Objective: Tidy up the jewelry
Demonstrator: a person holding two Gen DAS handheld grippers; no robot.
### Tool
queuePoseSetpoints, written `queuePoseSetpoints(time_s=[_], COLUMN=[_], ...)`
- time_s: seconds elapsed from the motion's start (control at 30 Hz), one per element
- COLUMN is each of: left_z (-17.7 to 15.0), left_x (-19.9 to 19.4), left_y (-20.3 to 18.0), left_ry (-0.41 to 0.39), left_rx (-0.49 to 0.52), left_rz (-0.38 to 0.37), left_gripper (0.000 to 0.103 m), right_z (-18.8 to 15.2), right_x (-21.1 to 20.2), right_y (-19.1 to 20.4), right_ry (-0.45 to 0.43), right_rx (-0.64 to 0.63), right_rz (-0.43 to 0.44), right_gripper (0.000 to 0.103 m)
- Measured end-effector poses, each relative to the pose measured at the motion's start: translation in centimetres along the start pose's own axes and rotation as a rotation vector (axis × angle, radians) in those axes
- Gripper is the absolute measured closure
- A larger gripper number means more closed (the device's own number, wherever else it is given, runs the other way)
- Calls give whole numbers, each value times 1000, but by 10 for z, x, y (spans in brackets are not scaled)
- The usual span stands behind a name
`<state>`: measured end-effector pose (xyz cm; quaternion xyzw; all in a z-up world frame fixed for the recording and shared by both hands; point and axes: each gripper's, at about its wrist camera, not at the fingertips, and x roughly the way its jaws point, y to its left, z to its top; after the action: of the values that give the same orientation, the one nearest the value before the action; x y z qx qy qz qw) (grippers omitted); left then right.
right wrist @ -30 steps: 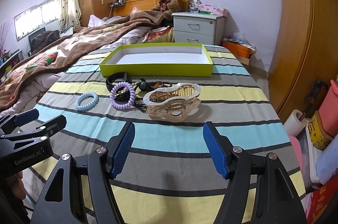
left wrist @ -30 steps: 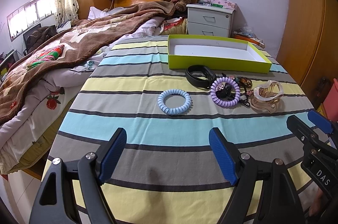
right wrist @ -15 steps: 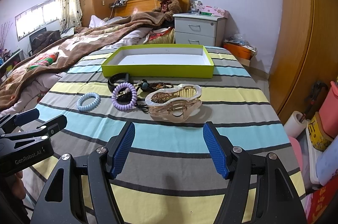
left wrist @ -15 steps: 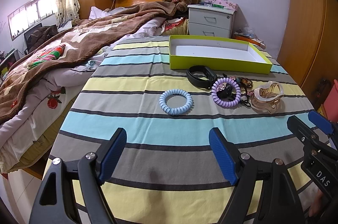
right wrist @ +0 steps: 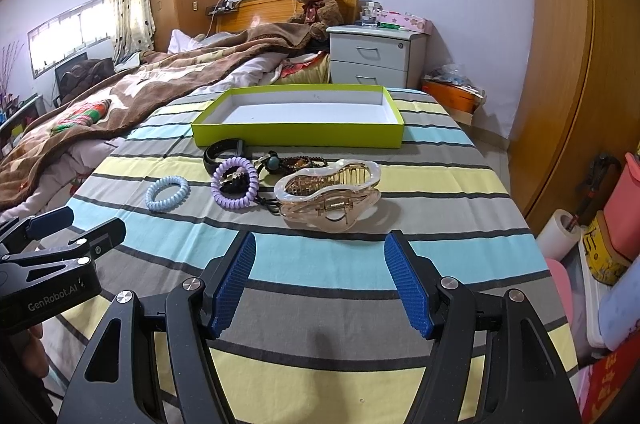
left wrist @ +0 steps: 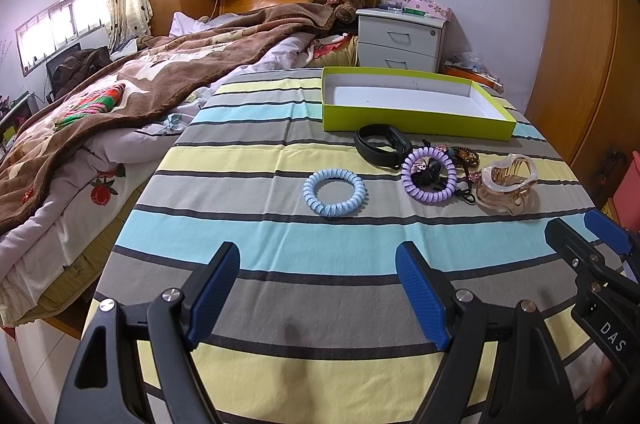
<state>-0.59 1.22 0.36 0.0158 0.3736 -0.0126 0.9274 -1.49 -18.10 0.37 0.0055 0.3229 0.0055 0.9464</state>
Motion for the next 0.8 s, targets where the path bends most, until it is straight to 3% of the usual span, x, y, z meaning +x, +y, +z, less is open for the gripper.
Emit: queuePoseSetpoints(time_s=[0.47, 0.8], left_z=[-1, 7], left_x=[1, 19], left_y=[1, 5], left_ry=[8, 53], left_rx=[0, 8], left_rz=[-1, -23], left_gripper=[21, 21], right_z=[1, 17], right_x=[2, 17], right_y=[-2, -26], right_ry=[4, 14], right_rx=[8, 35], right_rz=[-7, -39], right_gripper=[36, 36])
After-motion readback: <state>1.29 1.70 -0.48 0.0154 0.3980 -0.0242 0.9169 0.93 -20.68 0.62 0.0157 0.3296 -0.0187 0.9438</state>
